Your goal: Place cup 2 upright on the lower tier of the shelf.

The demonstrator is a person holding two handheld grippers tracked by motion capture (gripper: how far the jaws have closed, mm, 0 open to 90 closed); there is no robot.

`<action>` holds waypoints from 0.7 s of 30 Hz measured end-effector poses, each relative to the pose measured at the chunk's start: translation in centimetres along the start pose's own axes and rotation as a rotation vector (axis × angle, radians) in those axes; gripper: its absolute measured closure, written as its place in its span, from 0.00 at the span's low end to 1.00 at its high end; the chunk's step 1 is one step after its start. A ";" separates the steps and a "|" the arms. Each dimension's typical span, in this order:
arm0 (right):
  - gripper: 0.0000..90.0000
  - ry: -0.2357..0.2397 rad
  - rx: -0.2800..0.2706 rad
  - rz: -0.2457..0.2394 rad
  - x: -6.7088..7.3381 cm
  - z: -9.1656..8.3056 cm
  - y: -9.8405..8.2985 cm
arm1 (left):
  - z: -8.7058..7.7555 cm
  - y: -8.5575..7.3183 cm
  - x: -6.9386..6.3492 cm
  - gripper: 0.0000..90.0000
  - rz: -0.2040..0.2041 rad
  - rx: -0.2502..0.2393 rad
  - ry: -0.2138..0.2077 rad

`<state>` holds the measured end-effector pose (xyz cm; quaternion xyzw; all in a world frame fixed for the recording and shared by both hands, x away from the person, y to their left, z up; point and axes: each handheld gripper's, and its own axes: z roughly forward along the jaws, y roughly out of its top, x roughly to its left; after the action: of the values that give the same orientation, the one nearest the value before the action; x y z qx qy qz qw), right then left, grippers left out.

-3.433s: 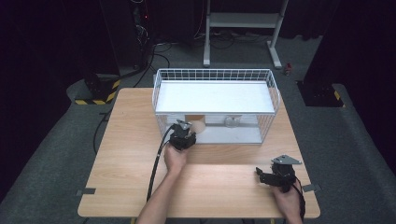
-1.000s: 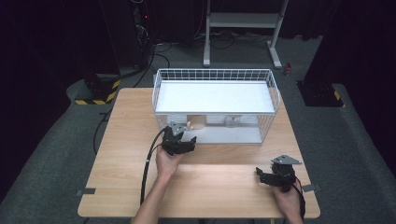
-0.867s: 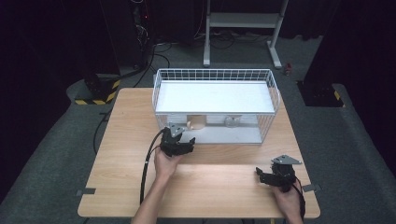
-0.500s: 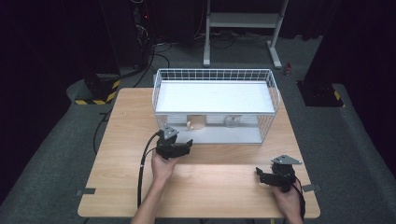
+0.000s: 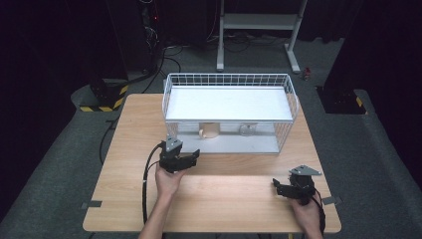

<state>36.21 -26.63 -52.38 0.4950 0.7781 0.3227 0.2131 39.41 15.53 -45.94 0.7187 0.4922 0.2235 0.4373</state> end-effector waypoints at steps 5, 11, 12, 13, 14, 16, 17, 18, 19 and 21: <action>0.20 0.000 -0.001 0.000 0.0 0.0 0.0 | -0.6 -0.2 0.3 0.29 -0.014 -0.006 0.006; 0.20 0.000 -0.001 0.000 0.0 0.0 0.0 | -1.2 -0.5 0.5 0.29 -0.013 0.001 0.028; 0.20 0.000 0.000 0.001 0.0 0.0 0.0 | -1.3 -0.5 0.7 0.29 -0.009 0.005 0.031; 0.20 0.000 0.000 0.001 0.0 0.0 0.0 | -1.4 -0.6 0.8 0.29 -0.012 0.006 0.031; 0.20 0.000 0.000 0.001 0.0 0.0 0.0 | -1.5 -0.6 0.8 0.29 -0.019 0.006 0.030; 0.20 0.000 0.000 0.001 0.0 0.0 0.0 | -1.7 -0.7 0.9 0.29 -0.021 0.004 0.032; 0.20 0.000 0.000 0.001 0.0 0.0 0.0 | -1.9 -0.7 0.9 0.29 -0.019 0.003 0.035; 0.20 0.000 0.000 0.001 0.0 0.0 0.0 | -2.0 -0.7 1.0 0.29 -0.015 -0.001 0.038; 0.20 0.000 0.000 0.001 0.0 0.0 0.0 | -2.1 -0.7 1.0 0.29 -0.018 -0.003 0.040; 0.20 0.000 0.000 0.001 0.0 0.0 0.0 | -2.4 -0.8 1.1 0.29 -0.027 -0.007 0.042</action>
<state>36.21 -26.63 -52.38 0.4953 0.7778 0.3228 0.2132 37.65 17.64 -45.53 0.7058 0.5101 0.2342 0.4322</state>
